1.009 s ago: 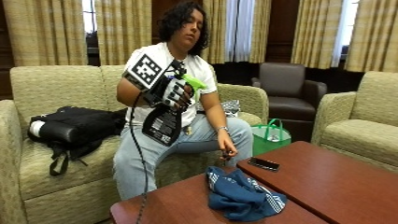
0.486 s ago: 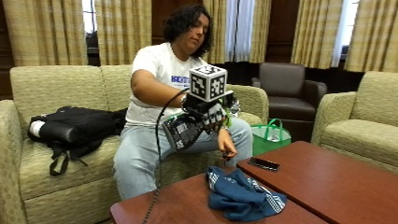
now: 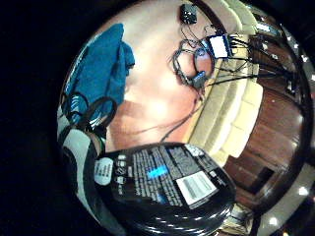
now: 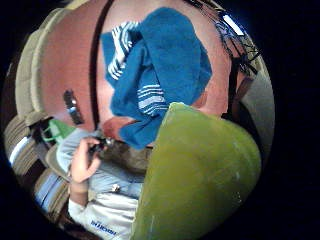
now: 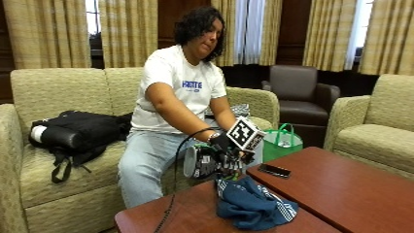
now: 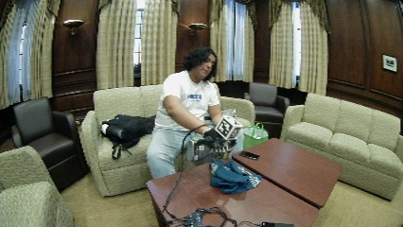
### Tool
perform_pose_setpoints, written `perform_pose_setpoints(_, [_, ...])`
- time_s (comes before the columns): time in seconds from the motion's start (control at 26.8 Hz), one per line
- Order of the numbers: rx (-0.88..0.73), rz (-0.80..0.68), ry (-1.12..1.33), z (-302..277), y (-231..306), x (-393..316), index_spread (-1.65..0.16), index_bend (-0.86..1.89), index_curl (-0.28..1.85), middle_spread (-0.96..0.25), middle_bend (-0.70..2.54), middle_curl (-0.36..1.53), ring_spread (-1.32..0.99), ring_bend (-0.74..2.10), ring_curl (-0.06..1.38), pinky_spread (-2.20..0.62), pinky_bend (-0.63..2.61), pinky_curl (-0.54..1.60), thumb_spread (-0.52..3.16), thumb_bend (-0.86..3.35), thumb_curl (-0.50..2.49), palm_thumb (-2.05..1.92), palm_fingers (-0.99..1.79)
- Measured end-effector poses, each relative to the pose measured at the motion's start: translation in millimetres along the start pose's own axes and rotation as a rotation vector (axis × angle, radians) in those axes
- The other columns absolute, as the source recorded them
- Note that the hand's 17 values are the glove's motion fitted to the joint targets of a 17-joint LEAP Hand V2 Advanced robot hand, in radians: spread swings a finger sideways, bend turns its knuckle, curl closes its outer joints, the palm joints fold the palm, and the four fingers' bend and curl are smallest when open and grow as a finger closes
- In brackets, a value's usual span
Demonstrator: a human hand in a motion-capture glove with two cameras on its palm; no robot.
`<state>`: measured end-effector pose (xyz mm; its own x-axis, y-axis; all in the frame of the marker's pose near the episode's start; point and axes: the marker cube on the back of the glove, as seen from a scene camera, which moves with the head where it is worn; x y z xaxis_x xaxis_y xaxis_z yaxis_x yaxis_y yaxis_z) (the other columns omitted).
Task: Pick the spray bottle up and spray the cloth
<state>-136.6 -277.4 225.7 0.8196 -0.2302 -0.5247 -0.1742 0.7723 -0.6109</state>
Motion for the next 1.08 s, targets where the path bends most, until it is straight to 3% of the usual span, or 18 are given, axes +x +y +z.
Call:
perform_pose_setpoints(0.26, [-0.087,0.006,0.070,42.8,-13.6,-24.3,-0.24,0.46,0.58,-0.20,0.67,0.55,-0.22,0.69,0.50,-0.31,0.43,0.41,0.01,-0.03,0.71,0.98,1.37])
perform_pose_setpoints(0.52, [-0.122,0.000,-0.012,43.1,-15.1,-25.1,-0.24,0.45,0.59,-0.20,0.67,0.55,-0.22,0.69,0.50,-0.31,0.43,0.41,0.03,-0.03,0.72,0.98,1.36])
perform_pose_setpoints(0.78, [0.003,-0.002,-0.190,-30.5,-16.7,-7.6,-0.25,0.44,0.59,-0.20,0.67,0.55,-0.22,0.69,0.50,-0.31,0.43,0.41,0.03,-0.03,0.72,0.98,1.36])
perform_pose_setpoints(1.08, [0.176,-0.118,-0.532,-124.6,-10.6,-17.1,-0.25,0.44,0.59,-0.20,0.66,0.55,-0.22,0.68,0.50,-0.31,0.43,0.41,0.04,-0.03,0.73,0.98,1.37])
